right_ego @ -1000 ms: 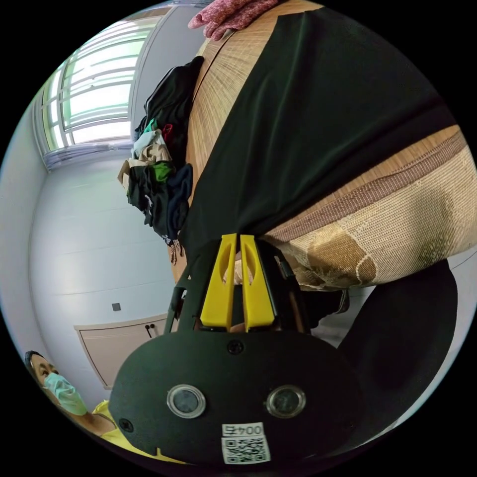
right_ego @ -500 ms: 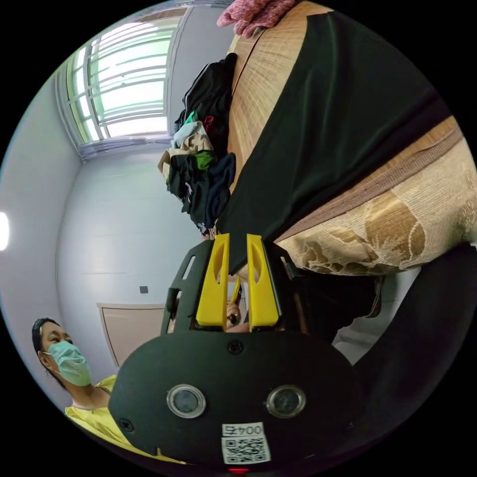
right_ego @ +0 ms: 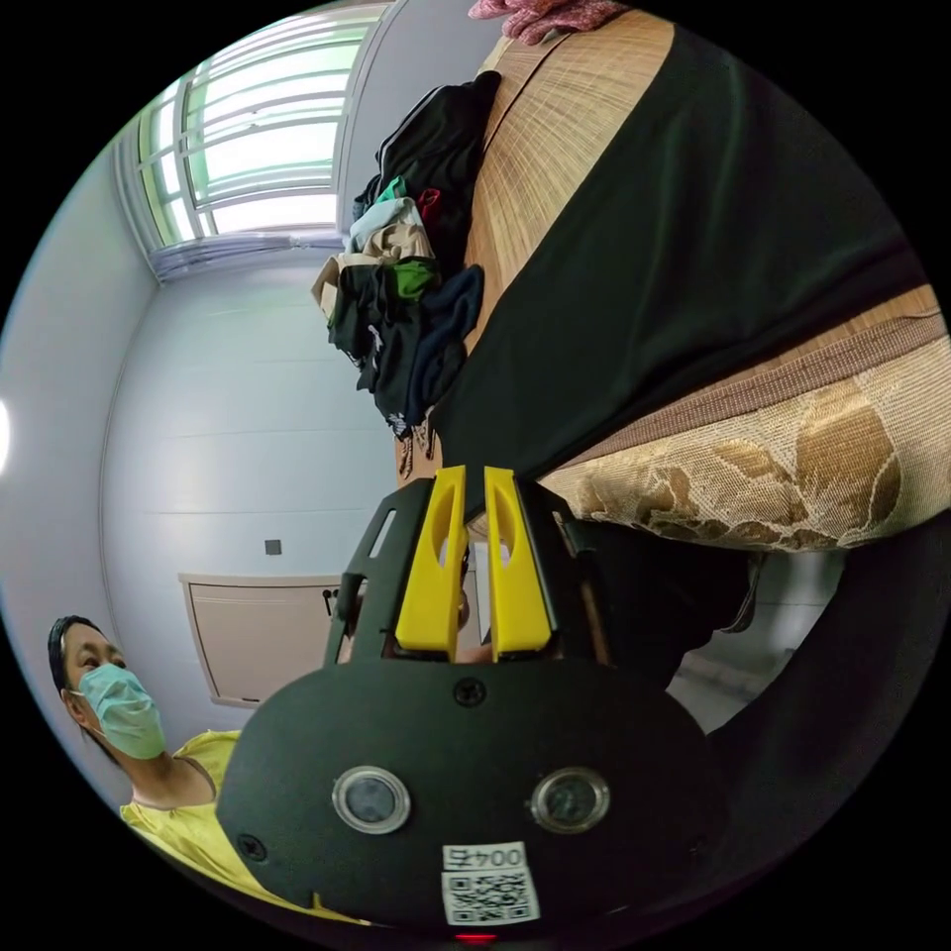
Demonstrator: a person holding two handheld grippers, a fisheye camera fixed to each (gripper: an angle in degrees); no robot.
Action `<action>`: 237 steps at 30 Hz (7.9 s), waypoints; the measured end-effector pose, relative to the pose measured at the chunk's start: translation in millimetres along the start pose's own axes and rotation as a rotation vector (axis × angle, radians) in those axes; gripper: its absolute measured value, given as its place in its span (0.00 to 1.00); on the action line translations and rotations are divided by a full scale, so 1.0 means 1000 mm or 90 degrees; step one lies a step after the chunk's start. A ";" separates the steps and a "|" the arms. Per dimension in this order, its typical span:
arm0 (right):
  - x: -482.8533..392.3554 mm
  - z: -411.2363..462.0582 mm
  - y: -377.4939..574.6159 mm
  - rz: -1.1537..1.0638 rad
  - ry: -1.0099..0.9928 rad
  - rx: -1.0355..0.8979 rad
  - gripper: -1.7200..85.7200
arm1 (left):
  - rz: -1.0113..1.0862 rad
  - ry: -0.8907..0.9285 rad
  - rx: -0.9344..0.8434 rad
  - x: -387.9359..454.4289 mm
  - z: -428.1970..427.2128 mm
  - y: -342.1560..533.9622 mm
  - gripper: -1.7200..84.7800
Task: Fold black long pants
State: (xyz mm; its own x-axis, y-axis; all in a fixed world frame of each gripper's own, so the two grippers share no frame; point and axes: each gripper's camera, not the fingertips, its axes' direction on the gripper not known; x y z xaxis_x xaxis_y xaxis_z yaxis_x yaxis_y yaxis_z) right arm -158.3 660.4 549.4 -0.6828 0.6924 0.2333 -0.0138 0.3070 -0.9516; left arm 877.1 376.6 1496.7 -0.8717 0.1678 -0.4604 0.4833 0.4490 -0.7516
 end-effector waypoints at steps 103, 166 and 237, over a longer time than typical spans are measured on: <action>-0.120 -0.156 -0.026 -0.057 0.437 0.358 0.11 | 0.662 -0.356 -0.669 0.416 1.394 0.277 0.08; -0.134 -0.141 -0.080 -0.007 0.412 0.262 0.01 | 0.259 -0.323 -0.814 0.314 1.653 0.210 0.16; -0.219 -0.698 0.040 0.099 0.200 0.334 0.06 | 1.348 -0.247 -0.768 0.451 1.405 1.141 0.19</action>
State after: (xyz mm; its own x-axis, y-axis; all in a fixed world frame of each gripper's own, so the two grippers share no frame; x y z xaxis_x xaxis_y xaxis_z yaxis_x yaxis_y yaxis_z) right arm 500.5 977.1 600.5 -0.4602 0.8861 0.0560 -0.3421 -0.1188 -0.9321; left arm 1148.4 -268.4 -231.9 0.5831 0.8117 -0.0352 -0.0527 0.0810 0.9953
